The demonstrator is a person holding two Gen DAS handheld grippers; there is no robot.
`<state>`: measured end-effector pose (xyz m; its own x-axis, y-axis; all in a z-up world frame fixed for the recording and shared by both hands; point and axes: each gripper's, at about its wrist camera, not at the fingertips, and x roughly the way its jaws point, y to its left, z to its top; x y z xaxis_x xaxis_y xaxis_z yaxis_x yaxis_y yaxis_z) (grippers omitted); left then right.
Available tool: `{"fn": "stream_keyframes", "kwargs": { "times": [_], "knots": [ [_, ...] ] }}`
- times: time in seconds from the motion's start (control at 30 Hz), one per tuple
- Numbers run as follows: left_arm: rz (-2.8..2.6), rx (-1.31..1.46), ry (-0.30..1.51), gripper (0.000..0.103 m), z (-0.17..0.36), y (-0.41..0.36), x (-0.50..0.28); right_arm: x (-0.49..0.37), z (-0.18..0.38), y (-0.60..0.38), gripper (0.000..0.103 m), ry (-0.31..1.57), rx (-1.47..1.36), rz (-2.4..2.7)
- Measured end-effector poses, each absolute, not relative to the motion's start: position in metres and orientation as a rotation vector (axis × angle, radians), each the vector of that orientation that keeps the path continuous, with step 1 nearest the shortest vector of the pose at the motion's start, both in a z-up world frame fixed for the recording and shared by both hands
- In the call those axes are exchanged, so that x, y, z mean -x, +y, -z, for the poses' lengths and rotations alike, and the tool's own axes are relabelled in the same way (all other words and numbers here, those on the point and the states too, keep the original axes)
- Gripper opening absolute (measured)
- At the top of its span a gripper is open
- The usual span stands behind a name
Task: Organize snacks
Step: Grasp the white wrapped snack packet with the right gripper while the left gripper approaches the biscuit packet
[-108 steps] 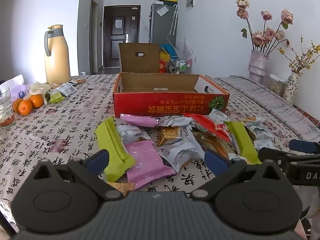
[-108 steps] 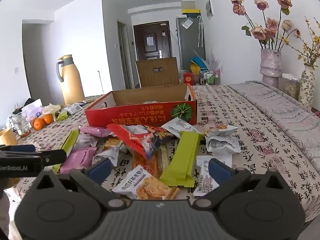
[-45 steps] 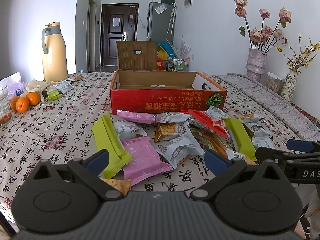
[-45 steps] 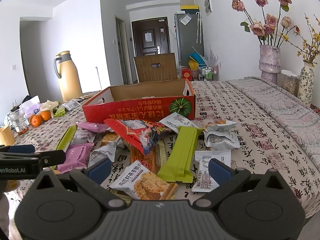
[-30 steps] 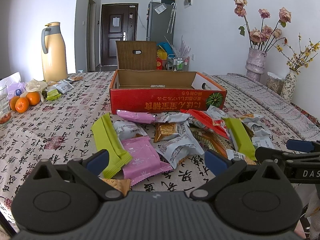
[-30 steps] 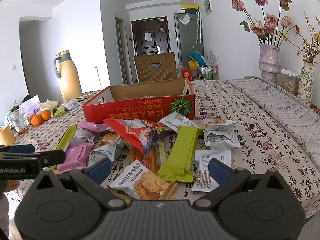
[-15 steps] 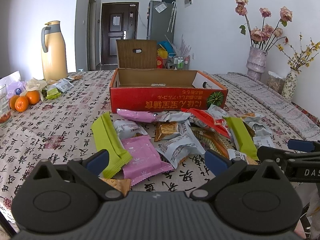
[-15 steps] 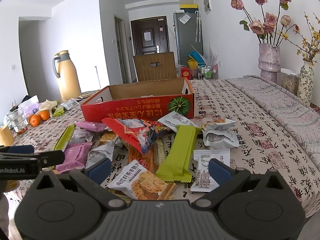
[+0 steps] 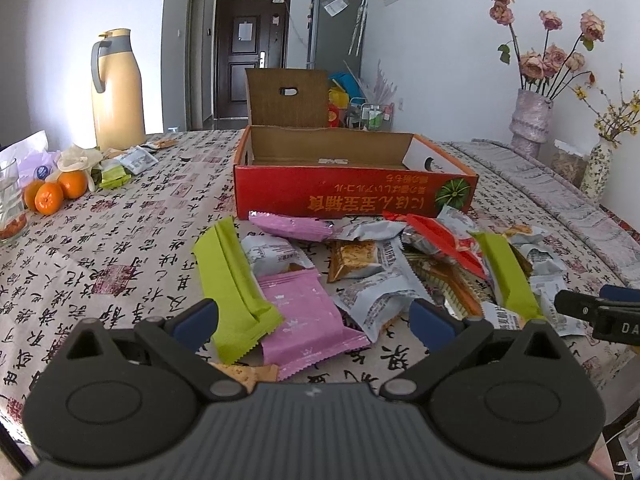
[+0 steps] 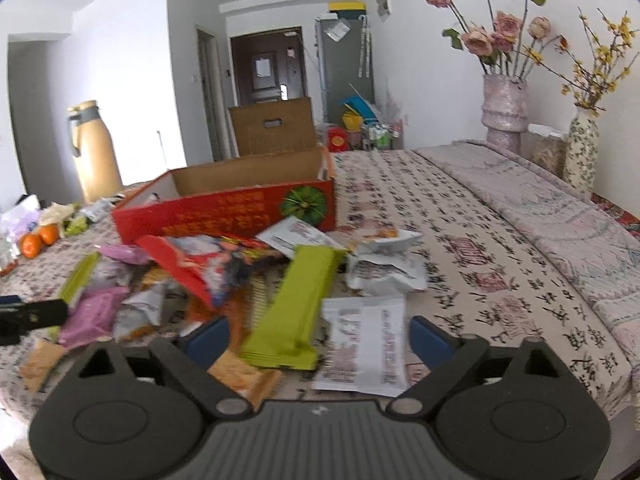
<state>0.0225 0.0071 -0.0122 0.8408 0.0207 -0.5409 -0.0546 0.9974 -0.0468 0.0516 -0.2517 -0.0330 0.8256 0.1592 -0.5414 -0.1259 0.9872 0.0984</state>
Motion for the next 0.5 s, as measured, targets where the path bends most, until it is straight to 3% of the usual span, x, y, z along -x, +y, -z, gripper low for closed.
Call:
{"fn": "stream_keyframes", "kwargs": {
  "times": [0.5],
  "knots": [
    [-0.071, 0.057, 0.606, 0.103, 0.019, 0.009, -0.039, -0.084, 0.063, -0.26, 0.055, 0.658, -0.033, -0.108]
  ]
}}
